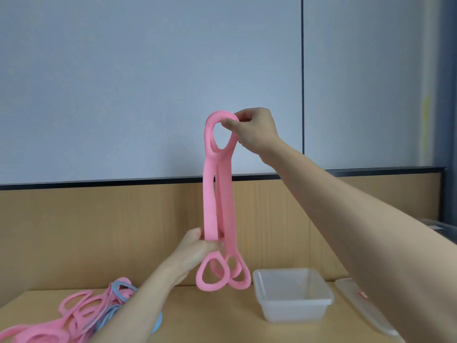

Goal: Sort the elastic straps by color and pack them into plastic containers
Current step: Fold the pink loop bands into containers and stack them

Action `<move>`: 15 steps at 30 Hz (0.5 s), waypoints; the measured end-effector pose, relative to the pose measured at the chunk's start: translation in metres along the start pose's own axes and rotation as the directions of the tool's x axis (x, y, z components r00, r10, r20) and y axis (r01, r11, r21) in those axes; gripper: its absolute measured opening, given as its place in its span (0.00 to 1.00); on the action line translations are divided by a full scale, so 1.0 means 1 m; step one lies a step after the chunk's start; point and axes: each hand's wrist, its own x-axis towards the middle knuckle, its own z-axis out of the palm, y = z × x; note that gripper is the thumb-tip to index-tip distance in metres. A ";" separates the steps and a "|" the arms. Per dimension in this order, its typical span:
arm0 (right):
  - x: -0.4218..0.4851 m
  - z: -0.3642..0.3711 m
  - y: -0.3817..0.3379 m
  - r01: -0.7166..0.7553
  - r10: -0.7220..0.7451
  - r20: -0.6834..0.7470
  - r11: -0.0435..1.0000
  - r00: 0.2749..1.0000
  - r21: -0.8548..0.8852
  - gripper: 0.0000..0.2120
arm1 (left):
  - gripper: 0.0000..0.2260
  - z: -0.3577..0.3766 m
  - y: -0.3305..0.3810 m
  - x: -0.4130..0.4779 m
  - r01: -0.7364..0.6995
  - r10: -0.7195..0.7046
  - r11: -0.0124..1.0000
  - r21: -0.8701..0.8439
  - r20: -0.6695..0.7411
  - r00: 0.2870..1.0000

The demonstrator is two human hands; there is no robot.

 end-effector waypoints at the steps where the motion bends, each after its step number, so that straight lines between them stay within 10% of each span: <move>1: 0.000 -0.002 0.000 0.000 0.000 -0.002 1.000 1.000 0.002 0.07 | 0.09 0.003 0.000 -0.001 -0.007 0.006 1.000 0.014 0.005 1.000; 15: -0.003 -0.018 0.010 -0.022 0.022 -0.069 1.000 0.997 0.000 0.07 | 0.13 0.052 -0.032 -0.011 0.072 -0.072 0.997 0.033 -0.003 0.997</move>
